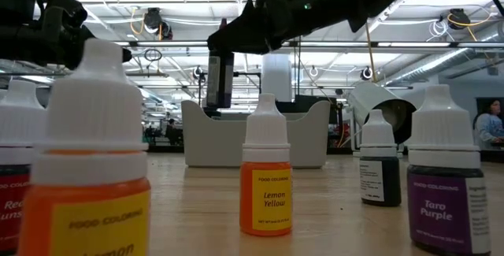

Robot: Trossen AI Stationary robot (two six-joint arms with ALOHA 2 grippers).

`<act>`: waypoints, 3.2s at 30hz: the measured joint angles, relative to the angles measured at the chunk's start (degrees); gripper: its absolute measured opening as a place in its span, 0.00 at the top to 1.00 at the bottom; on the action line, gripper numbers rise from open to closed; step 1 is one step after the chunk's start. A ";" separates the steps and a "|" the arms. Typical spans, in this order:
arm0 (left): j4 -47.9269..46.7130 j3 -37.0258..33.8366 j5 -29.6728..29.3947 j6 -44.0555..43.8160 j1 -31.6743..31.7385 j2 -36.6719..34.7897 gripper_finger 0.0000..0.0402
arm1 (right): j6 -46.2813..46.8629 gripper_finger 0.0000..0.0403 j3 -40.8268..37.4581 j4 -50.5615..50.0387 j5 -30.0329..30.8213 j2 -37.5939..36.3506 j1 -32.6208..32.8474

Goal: Pick & Place food coloring
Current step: Put the large purple food coloring bottle into the white bin, then put the large blue food coloring bottle into the white bin

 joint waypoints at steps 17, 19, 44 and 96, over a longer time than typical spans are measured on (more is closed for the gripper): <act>-0.24 0.07 0.02 0.00 -0.02 0.02 0.86 | 3.60 0.71 0.00 6.75 0.30 5.48 -1.43; -0.22 0.07 0.00 0.00 0.00 0.02 0.86 | 3.98 0.71 0.00 6.65 0.30 5.55 -1.79; 0.88 0.07 0.02 -0.27 -0.02 0.02 0.86 | 7.82 0.69 0.09 11.67 0.12 12.39 -2.90; -0.51 0.07 0.78 -7.42 0.00 0.02 0.86 | 2.12 0.43 0.02 -0.66 4.78 -1.99 -1.09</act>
